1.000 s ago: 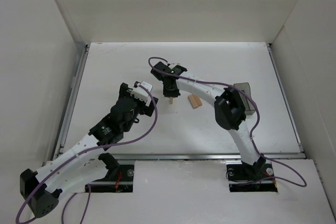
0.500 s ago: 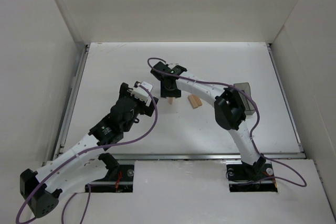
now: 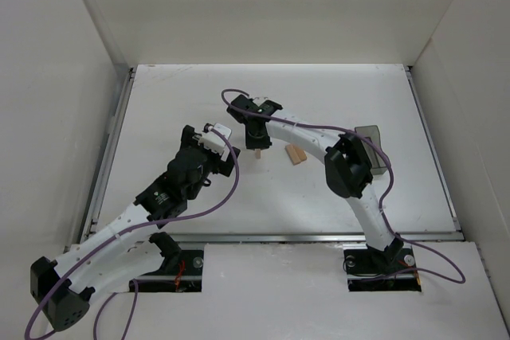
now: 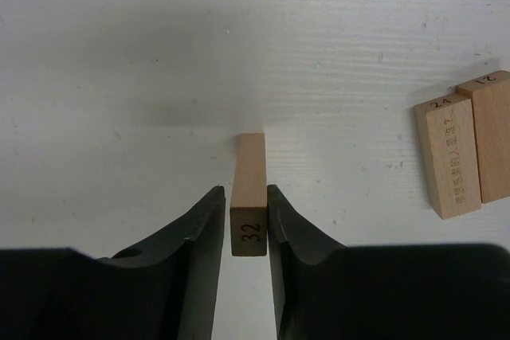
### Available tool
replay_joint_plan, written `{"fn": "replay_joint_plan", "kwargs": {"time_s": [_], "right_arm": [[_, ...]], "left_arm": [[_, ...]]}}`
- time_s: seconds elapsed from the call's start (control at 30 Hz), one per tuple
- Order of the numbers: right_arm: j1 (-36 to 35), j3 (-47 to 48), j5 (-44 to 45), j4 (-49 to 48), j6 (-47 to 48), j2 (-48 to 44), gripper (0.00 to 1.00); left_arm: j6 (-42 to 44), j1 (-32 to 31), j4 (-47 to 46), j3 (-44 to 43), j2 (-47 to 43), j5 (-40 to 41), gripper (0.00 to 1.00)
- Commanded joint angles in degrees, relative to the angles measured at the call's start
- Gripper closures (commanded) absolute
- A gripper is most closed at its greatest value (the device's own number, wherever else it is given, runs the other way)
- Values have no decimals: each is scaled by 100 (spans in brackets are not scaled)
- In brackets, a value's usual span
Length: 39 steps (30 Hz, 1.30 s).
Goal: Build the wood block tower
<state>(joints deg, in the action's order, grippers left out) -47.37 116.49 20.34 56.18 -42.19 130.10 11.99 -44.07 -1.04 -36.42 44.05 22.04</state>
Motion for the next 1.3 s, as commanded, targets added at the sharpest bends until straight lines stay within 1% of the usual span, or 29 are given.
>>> {"fn": "replay_joint_plan", "kwargs": {"time_s": [0.0,0.07,0.27,0.4,0.47,0.6,0.7,0.73,0.87,0.93,1.03,1.13,1.17,1.2,1.23,1.27], "right_arm": [[-123,94,84,-125,71,-301,68],[-123,94,84,-125,71,-301,70],[-123,41,137,-125,71,-301,70],[-123,41,137,-72,71,-301,60],[-123,41,189,-72,19,-301,60],[-123,41,243,-72,-52,-301,55],[-123,41,303,-20,-52,-354,48],[-123,41,304,-20,-52,-406,43],[-123,146,506,-20,-114,-652,31],[-123,146,594,-124,-35,-986,30],[52,-37,647,-379,18,-1662,29],[561,-608,288,-678,71,-2400,26],[745,-792,173,-731,71,-2550,26],[1165,-1186,50,-784,71,-2673,26],[1387,-1381,-55,-784,71,-2814,25],[1606,-1557,-222,-784,-181,-2815,25]], "left_arm": [[32,66,-257,-49,-116,-25,1],[32,66,-257,-49,-116,-25,1],[32,66,-257,-49,-116,-77,1],[32,66,-257,-49,-116,-77,1],[32,66,-257,-49,-116,-130,1],[32,66,-257,-49,-116,-130,1],[32,118,-257,-49,-116,-130,1],[32,118,-257,-49,-116,-130,1],[32,118,-257,-49,-116,-130,1],[93,118,-257,-49,-116,-130,1],[93,171,-257,-49,-116,-130,1],[146,223,-309,-49,-116,-130,1],[198,224,-309,-49,-116,-130,1],[199,224,-309,-49,-116,-191,1],[199,224,-309,-49,-116,-192,1],[199,224,-309,-49,-116,-252,1]]}}
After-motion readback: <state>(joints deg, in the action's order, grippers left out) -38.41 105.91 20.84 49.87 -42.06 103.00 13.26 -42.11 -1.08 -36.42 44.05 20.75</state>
